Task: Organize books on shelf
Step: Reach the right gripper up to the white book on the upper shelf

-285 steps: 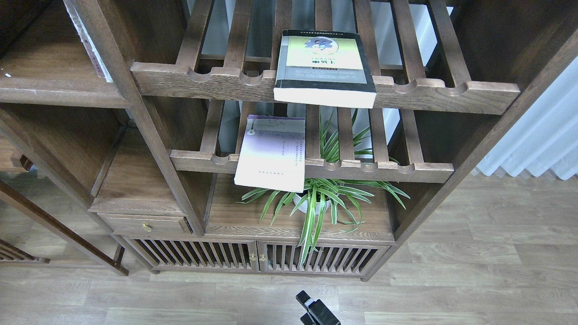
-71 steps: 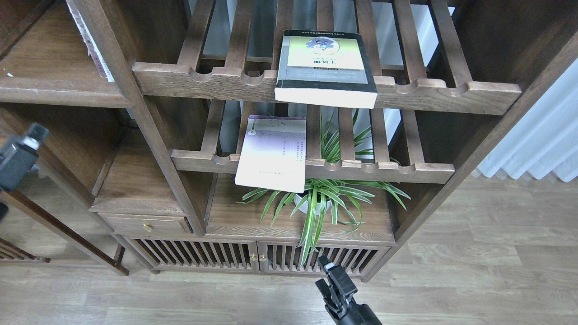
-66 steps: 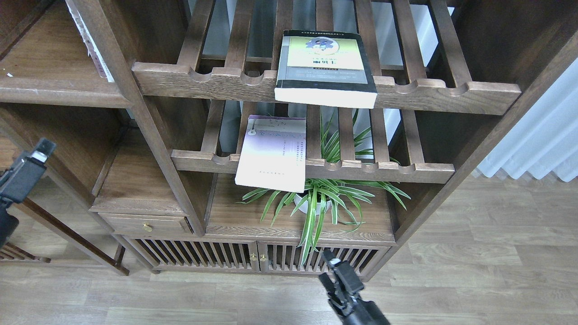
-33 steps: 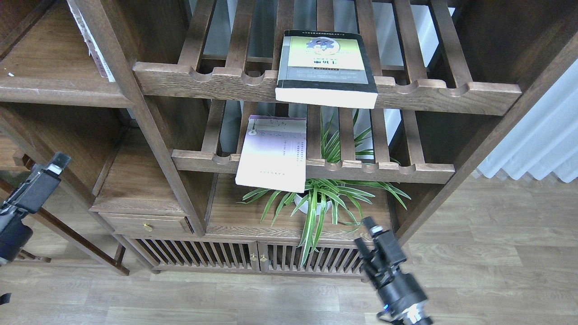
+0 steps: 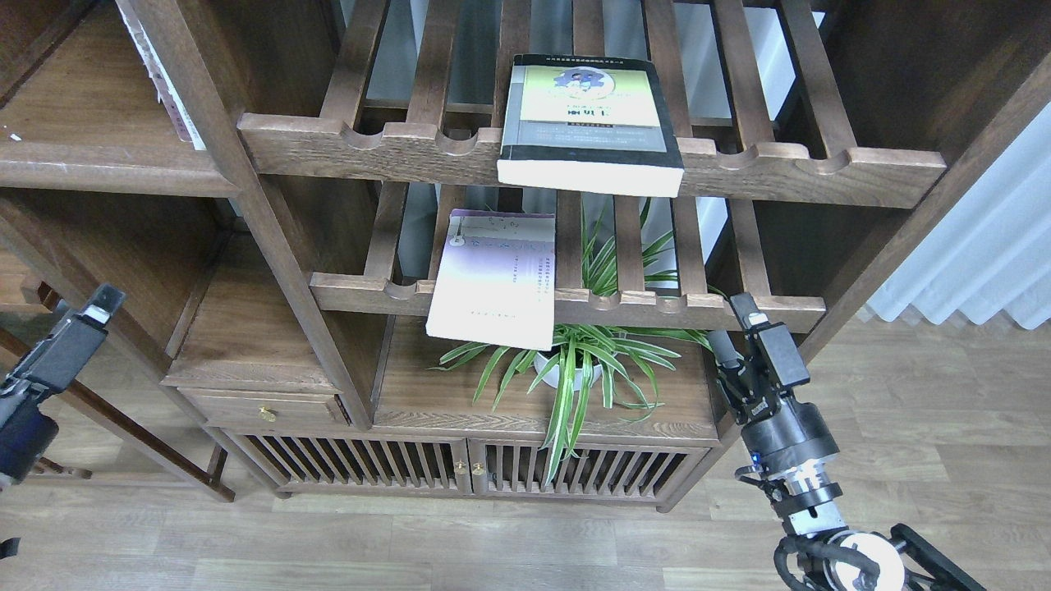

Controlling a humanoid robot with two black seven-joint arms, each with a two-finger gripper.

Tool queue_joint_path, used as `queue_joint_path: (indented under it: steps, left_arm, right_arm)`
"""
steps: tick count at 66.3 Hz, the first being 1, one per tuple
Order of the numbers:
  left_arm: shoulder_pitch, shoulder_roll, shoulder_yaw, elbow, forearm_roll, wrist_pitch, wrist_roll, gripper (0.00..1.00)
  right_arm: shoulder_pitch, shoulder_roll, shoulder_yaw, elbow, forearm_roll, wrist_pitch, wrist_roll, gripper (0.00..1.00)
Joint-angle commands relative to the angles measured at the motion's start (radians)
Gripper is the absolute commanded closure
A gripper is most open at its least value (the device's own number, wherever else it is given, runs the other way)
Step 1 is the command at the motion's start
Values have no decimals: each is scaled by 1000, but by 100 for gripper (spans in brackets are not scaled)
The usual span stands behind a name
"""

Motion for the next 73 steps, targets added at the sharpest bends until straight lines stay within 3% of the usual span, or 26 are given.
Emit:
queue_joint_path:
  steps: [1,24,41,48,59,73]
  left_arm:
    - [0,2,0,1,0,0,0,0]
    - [-4,9,3,5,0,0,12,0]
    - [-4,9,9,30,0,0,16,0]
    - [-4,9,8,33,0,0,16,0]
    - [-4,9,8,35,0,0,16,0]
    - [-6,9,11,38,0,0,17,0]
  right_arm:
    - [-16,7,-9,68,-2,0,-1,1]
    - [-167,178,-52,180,-178,0,-7,3]
    - [-107,309,-56,225,-241,0,-7,4]
    - [-50,310,-56,234,-270,0,-7,4]
    - [37,310,-61,234,-281,-156,-2,3]
    - [120,310,-73,236,-281,-193,2,3]
